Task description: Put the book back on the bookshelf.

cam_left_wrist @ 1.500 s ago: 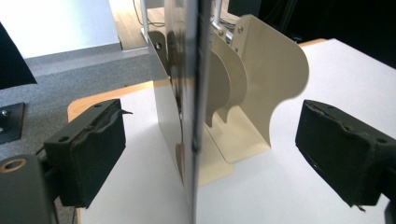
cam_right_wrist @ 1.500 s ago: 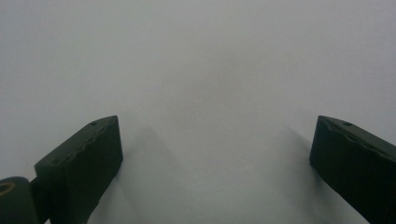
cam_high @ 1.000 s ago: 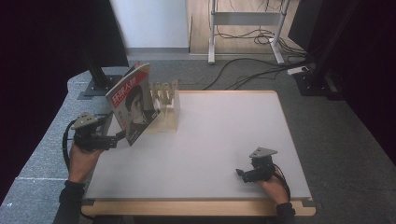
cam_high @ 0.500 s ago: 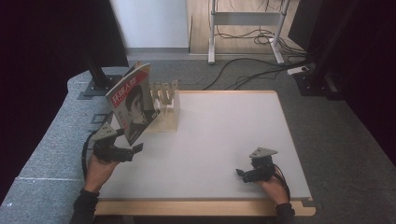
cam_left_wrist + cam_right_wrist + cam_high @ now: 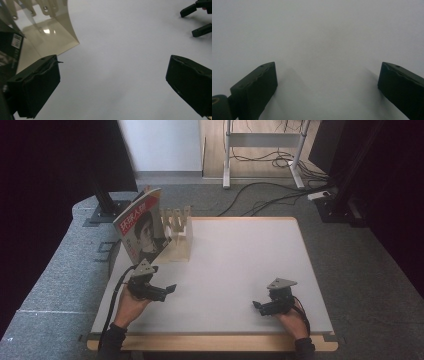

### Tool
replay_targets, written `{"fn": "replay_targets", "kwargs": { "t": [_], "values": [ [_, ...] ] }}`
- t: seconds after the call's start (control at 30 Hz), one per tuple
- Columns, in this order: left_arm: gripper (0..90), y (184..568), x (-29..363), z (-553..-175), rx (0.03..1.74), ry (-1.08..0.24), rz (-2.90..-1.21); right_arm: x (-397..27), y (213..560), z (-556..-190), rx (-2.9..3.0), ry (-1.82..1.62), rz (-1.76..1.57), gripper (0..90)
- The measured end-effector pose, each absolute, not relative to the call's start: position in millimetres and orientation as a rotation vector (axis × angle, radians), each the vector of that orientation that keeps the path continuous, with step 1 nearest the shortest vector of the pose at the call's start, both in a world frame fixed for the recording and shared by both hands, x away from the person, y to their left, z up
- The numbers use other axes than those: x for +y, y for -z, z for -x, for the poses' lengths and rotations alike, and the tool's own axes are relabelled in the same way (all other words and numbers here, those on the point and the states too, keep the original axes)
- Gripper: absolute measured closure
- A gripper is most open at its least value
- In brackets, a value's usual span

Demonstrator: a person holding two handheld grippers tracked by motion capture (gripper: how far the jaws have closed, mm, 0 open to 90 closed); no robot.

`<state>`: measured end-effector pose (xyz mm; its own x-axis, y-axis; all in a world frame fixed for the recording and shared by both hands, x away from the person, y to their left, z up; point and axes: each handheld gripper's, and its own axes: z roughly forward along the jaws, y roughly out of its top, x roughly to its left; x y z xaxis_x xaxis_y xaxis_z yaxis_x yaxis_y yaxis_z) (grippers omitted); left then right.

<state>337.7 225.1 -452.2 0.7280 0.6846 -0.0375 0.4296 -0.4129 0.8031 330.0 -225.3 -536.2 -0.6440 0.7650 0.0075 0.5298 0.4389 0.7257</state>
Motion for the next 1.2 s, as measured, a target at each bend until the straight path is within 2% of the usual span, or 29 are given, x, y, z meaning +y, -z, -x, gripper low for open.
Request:
{"fn": "replay_targets", "kwargs": {
  "t": [0.73,0.9,1.2],
  "values": [
    [0.0,527,190,-342,0.848,-0.265,-2.245,-225,536,-330,2.373,-1.025,-1.107,1.8],
    [0.0,528,184,-340,0.843,-0.307,-2.296,-225,536,-330,2.371,-1.027,-1.109,1.8],
    [0.0,529,184,-340,0.843,-0.306,-2.296,-225,537,-329,2.371,-1.028,-1.111,1.8]
  ]
}}
